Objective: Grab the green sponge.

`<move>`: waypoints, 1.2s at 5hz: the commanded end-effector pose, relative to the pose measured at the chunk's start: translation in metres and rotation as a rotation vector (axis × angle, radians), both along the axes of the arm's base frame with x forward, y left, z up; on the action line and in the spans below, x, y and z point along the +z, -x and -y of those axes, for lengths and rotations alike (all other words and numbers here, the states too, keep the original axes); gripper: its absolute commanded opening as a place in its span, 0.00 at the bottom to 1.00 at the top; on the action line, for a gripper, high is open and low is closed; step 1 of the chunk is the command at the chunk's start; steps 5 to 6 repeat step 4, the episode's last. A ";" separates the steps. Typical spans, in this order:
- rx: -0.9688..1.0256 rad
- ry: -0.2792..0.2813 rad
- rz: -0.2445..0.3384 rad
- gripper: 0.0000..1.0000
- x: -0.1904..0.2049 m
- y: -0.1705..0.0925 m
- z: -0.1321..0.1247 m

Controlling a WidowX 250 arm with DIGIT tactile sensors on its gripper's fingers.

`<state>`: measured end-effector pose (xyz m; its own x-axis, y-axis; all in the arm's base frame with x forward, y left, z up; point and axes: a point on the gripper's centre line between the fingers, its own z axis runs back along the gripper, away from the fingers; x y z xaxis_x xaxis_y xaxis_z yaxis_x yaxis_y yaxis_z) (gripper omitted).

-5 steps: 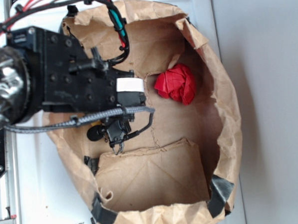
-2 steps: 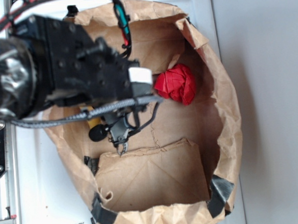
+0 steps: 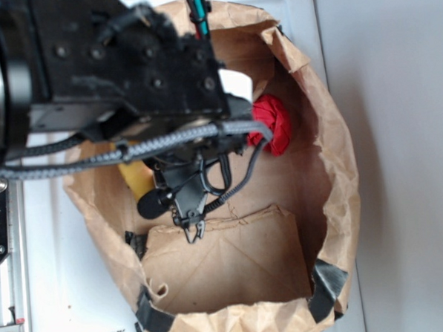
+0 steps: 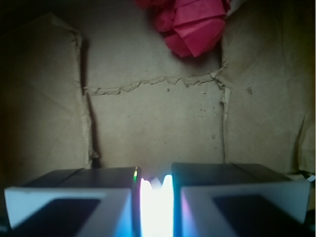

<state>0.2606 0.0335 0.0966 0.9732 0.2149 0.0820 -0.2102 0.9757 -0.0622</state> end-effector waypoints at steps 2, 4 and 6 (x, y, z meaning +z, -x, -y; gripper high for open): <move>0.011 0.070 0.092 0.00 0.056 -0.008 -0.011; 0.027 0.101 0.175 0.00 0.061 -0.011 -0.006; 0.027 0.101 0.175 0.00 0.061 -0.011 -0.006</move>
